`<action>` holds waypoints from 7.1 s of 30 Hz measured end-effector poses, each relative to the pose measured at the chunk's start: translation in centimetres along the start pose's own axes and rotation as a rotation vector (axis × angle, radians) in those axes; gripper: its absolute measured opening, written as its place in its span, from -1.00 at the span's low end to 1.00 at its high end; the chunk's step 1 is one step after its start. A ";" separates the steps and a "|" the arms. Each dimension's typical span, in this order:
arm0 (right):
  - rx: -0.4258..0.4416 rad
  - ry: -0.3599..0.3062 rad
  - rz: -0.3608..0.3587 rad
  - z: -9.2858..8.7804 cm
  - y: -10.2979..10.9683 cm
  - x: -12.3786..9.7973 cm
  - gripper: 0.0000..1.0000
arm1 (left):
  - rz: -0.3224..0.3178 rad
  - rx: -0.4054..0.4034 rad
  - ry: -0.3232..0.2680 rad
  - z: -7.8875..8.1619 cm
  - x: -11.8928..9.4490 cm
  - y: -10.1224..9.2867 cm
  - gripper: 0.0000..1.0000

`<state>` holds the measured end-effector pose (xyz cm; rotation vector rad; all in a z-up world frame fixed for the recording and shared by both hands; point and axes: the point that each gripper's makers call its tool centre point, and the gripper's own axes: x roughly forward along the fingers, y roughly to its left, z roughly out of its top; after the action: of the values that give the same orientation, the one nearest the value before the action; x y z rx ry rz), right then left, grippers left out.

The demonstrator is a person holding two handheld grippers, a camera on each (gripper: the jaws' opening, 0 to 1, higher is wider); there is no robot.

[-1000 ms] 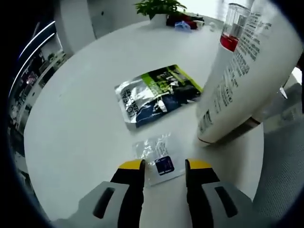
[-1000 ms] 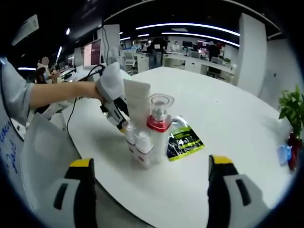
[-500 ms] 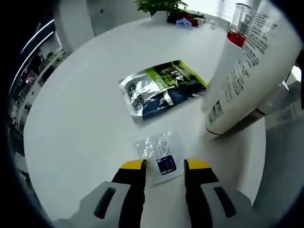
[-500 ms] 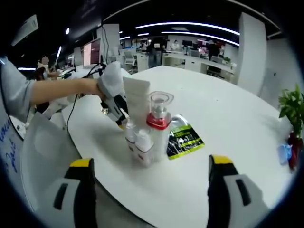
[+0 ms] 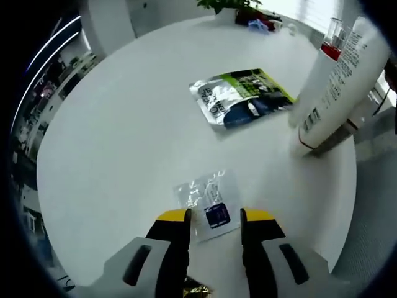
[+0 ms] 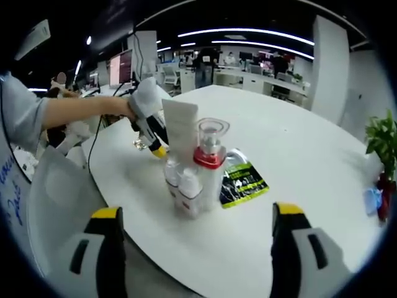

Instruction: Arrange the skincare products in the storage area until every visible bottle or jar stands upright without overlapping.

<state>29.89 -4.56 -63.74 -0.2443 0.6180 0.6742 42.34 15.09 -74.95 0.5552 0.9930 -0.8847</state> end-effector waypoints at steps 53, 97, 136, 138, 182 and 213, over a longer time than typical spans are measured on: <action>-0.021 0.104 -0.003 -1.3 -6.8 1.5 0.89 | -0.033 -0.079 -0.177 3.3 -2.5 0.1 -0.34; 0.039 0.325 0.168 -2.7 -14.3 13.4 -0.13 | -0.239 -0.320 -0.341 9.6 2.5 -7.1 -0.65; 0.149 0.319 0.171 -3.1 -12.9 13.6 -0.59 | -0.239 -0.441 -0.400 12.6 5.1 -5.7 -0.66; 0.142 0.319 0.167 -3.1 -12.7 13.6 -0.58 | -0.231 -0.433 -0.397 12.9 5.3 -5.2 -0.68; 0.365 0.190 0.209 -3.3 -12.2 14.2 -0.74 | -0.303 -0.395 -0.318 13.7 5.6 -4.5 -0.50; 0.547 0.079 0.246 -2.8 -11.1 14.2 -0.88 | -0.462 -0.636 -0.503 15.9 3.7 -4.5 -0.80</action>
<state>44.55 -6.92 -74.40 0.3197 0.8914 0.7063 47.06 -0.70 -71.07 -0.4402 0.8780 -0.9793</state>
